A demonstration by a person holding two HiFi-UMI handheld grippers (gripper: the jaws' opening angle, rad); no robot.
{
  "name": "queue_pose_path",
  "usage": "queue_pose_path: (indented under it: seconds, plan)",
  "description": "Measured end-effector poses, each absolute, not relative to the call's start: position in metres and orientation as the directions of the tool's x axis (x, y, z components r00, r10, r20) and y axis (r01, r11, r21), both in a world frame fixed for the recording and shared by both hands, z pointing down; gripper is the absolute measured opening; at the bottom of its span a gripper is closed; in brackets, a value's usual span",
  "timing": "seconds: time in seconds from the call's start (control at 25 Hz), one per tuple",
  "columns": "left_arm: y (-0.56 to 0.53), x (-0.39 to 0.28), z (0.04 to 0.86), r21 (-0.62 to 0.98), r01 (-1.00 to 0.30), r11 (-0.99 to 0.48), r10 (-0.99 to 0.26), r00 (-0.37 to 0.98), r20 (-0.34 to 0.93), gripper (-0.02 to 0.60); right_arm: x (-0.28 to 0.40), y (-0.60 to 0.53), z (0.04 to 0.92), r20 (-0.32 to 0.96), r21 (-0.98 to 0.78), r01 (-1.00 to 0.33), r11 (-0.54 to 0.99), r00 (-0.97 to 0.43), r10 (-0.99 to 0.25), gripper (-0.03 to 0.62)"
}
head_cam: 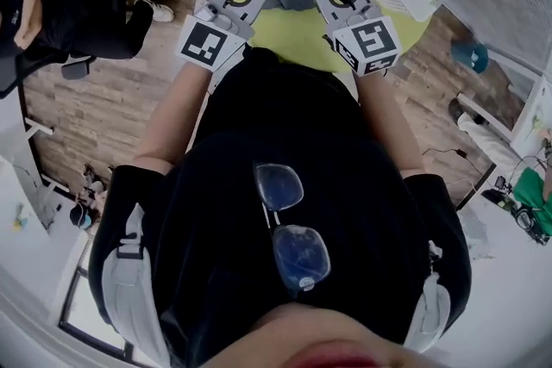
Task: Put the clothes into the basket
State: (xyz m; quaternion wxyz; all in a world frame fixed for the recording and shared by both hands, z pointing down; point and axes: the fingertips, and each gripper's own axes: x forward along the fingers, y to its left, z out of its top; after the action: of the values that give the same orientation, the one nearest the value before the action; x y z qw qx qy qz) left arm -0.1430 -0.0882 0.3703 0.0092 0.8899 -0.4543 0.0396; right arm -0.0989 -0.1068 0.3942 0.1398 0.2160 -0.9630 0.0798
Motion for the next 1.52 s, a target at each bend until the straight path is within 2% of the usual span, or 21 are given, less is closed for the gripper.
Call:
queue_pose_path:
  seconds: [0.28,0.48,0.64,0.8,1.04,1.16,1.52]
  plan:
    - [-0.133,-0.158,0.414,-0.024,-0.754,-0.657,-0.752,0.652,0.092,0.011,-0.115,-0.153,0.467,0.534,-0.117,-0.549,0.828,-0.737,-0.414,0.032]
    - [-0.158,-0.166,0.447,0.004,-0.732,-0.681,-0.728,0.678,0.098,0.011,-0.122,-0.174,0.505,0.631,-0.164,-0.603,0.781,-0.673,-0.387,0.081]
    - [-0.173,-0.168,0.478,0.015,-0.698,-0.716,-0.691,0.711,0.131,0.009,-0.128,-0.186,0.539,0.701,-0.193,-0.622,0.759,-0.629,-0.337,0.150]
    - [-0.186,-0.167,0.503,-0.007,-0.666,-0.746,-0.654,0.730,0.196,0.010,-0.129,-0.187,0.589,0.786,-0.255,-0.628,0.735,-0.577,-0.220,0.256]
    - [-0.201,-0.166,0.536,0.029,-0.658,-0.752,-0.635,0.736,0.235,0.010,-0.135,-0.200,0.649,0.859,-0.230,-0.648,0.726,-0.485,-0.161,0.393]
    - [-0.205,-0.161,0.556,0.048,-0.642,-0.765,-0.613,0.749,0.251,0.009,-0.135,-0.204,0.676,0.888,-0.209,-0.653,0.728,-0.438,-0.138,0.434]
    - [-0.218,-0.166,0.604,0.117,-0.657,-0.744,-0.602,0.736,0.310,0.011,-0.140,-0.208,0.731,0.929,-0.185,-0.676,0.714,-0.357,-0.096,0.488]
